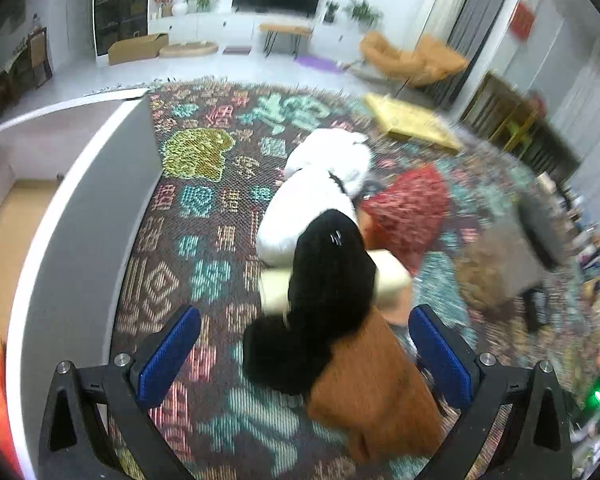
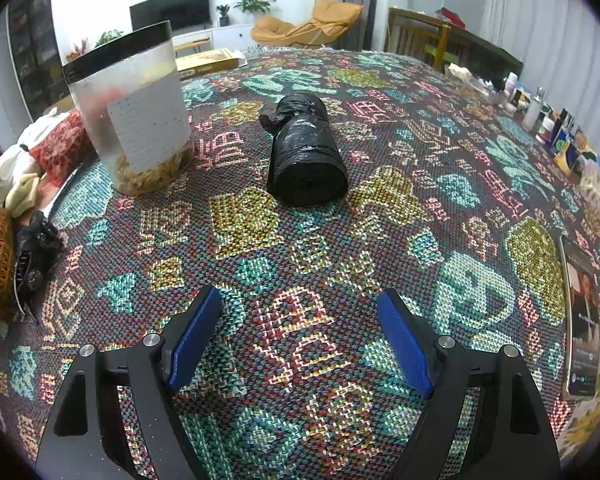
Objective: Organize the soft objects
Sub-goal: 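Grasp the black plush from the pile with the left gripper while the right grasps the black rolled bag, then carry both black items over the cardboard box and open both grippers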
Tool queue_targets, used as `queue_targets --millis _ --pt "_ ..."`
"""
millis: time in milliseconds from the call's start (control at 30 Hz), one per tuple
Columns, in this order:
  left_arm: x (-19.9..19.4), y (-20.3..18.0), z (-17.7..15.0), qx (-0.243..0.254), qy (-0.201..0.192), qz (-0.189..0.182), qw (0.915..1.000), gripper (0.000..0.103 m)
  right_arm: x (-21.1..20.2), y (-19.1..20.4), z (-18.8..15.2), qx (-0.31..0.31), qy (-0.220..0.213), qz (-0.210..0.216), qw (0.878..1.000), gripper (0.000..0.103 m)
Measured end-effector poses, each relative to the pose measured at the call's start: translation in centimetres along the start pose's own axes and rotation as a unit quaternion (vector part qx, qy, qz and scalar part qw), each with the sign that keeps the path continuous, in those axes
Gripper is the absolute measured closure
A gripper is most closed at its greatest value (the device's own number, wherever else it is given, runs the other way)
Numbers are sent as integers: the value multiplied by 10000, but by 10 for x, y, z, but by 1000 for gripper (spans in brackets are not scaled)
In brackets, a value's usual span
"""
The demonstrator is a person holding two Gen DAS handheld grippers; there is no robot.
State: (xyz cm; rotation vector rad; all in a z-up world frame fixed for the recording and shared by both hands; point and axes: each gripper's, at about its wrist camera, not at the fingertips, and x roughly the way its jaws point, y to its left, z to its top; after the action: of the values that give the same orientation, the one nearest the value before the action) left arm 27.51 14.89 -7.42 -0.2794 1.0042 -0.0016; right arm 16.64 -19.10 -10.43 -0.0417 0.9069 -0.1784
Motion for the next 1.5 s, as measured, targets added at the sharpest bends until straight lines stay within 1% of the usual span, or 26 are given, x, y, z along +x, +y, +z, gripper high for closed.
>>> queue_targets --millis 33,67,100,133,167,200,267,367,400,467,500,600,633,667,700,800,867,933,1000,1067,1167,1267,1367,1400,1467,1500 --pt "5 -2 2 44 74 13 10000 10 0 0 0 9 4 12 10000 20" --pt "12 -5 5 98 171 -53 9998 24 1 -1 -1 46 16 64 10000 20" --pt "16 -6 6 112 279 -165 9994 68 1 -3 0 75 35 132 9999 19" --pt "20 -3 9 48 453 -311 9985 76 1 -4 1 43 87 261 9996 19" --pt "18 -1 10 -17 436 -377 9983 76 -1 -7 2 4 141 394 9991 19" --pt "11 4 11 -89 291 -452 9985 76 -6 -15 5 83 131 716 9973 21" --pt "-5 13 13 -167 107 -502 9985 76 -18 -34 17 411 -35 1045 9937 22" --pt "-28 24 13 -262 -55 -632 9976 76 -30 -65 63 1030 -316 1255 9862 21" --pt "-37 26 12 -231 -115 -641 9976 76 -23 -72 85 1198 -198 1372 9831 20" --pt "-51 28 13 -182 -202 -651 9975 76 -1 -78 112 1271 173 1573 9792 20" --pt "-57 30 13 -176 -248 -658 9974 76 18 -72 126 1216 513 1653 9774 21" --pt "-74 37 12 -191 -392 -662 9968 76 62 -54 133 1025 1392 1443 9743 23" --pt "-79 39 10 -202 -412 -672 9967 76 75 -47 129 964 1600 1352 9730 30" --pt "-83 42 9 -201 -413 -684 9966 76 82 -42 126 893 1693 1300 9729 65" --pt "-88 45 8 -194 -405 -706 9965 76 85 -35 122 761 1689 1175 9756 64" --pt "-106 49 0 -107 -424 -815 9957 76 67 -33 121 799 1265 849 9851 64" --pt "-125 54 -7 -75 -491 -925 9945 76 40 -34 124 862 874 809 9891 64" --pt "-143 60 -13 -111 -560 -1031 9930 76 6 -25 133 641 396 793 9940 64" --pt "-164 72 -21 -178 -646 -1077 9919 76 -27 -11 140 417 58 953 9946 64" --pt "-183 87 -29 -275 -699 -1049 9916 76 -59 10 146 252 -127 1312 9909 64" --pt "-208 116 -44 -429 -774 -829 9926 76 -108 65 148 -105 -295 1973 9798 64" --pt "-227 151 -63 -572 -793 -462 9941 76 -156 132 140 -482 -357 2808 9579 64" --pt "-237 191 -84 -855 -681 -141 9939 76 -200 206 120 -872 -236 3620 9278 64" --pt "-240 203 -91 -950 -637 -47 9934 76 -216 238 109 -1060 -114 3928 9134 64" --pt "-244 227 -106 -1108 -572 169 9921 75 -235 275 90 -1284 94 4330 8921 64" --pt "-246 234 -113 -1143 -559 299 9914 74 -245 303 78 -1412 270 4589 8768 64"
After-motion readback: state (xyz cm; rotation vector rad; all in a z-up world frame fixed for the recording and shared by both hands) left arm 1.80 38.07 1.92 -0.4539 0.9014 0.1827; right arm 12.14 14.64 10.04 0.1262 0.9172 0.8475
